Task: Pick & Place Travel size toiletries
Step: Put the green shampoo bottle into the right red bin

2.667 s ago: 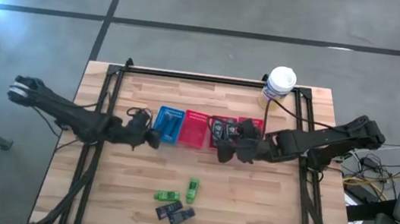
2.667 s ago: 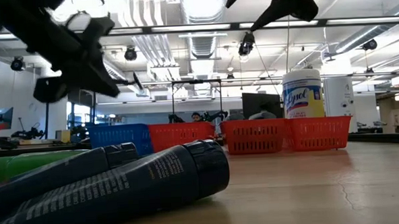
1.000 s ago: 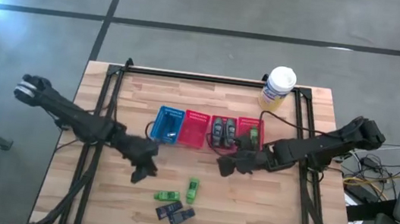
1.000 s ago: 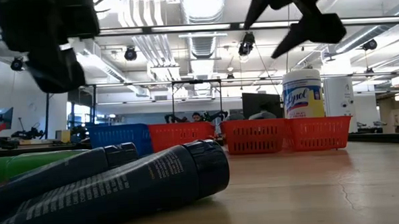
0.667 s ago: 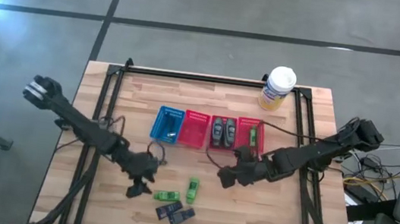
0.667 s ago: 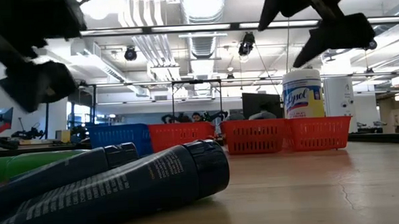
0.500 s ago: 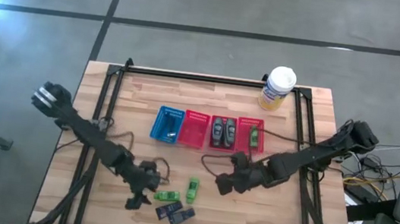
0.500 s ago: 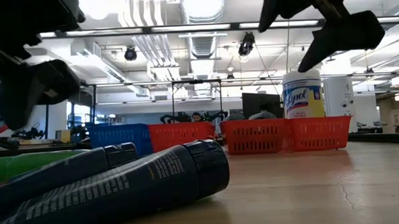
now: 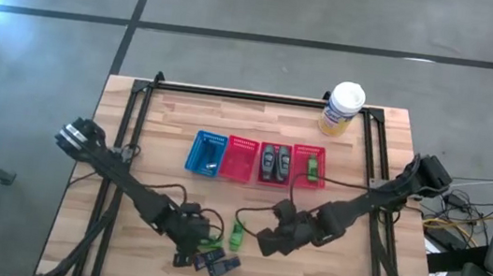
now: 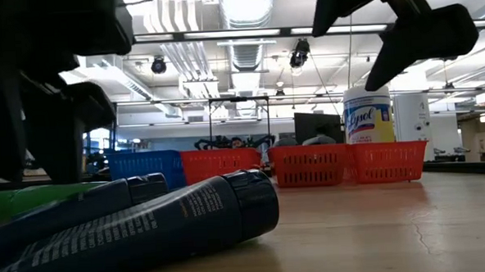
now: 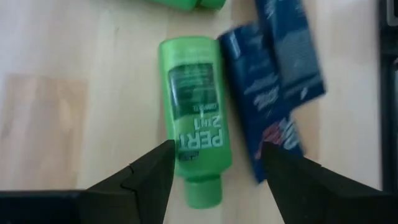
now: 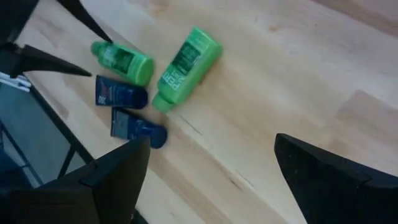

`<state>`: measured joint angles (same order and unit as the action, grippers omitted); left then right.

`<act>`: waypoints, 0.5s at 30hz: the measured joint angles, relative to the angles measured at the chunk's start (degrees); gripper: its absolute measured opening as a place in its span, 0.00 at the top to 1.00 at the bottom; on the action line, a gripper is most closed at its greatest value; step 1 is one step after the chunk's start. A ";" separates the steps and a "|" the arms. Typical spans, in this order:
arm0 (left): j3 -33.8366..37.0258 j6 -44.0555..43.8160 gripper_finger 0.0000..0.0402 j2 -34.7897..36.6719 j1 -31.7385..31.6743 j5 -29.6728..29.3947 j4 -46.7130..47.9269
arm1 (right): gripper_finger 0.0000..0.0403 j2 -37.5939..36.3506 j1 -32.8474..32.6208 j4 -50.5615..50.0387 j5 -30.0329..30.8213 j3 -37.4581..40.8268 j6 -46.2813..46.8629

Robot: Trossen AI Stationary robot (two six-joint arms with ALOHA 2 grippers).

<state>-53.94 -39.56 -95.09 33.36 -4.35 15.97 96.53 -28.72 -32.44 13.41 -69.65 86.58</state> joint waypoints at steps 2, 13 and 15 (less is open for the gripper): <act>0.04 -0.23 0.39 -0.98 0.00 -0.09 -1.88 | 0.17 -0.04 -0.32 -0.35 0.04 0.00 0.12; 0.07 -5.67 0.39 -5.38 -0.24 -3.46 -3.54 | 0.12 -0.31 -1.32 -1.38 0.49 0.04 0.46; 0.11 -5.32 0.39 -5.26 -0.29 -4.80 -3.78 | 0.11 -0.31 -1.39 -1.41 0.63 0.04 0.45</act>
<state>-53.83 -44.88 -100.36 33.07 -9.15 12.19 96.23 -30.11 -33.85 14.04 -69.60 87.04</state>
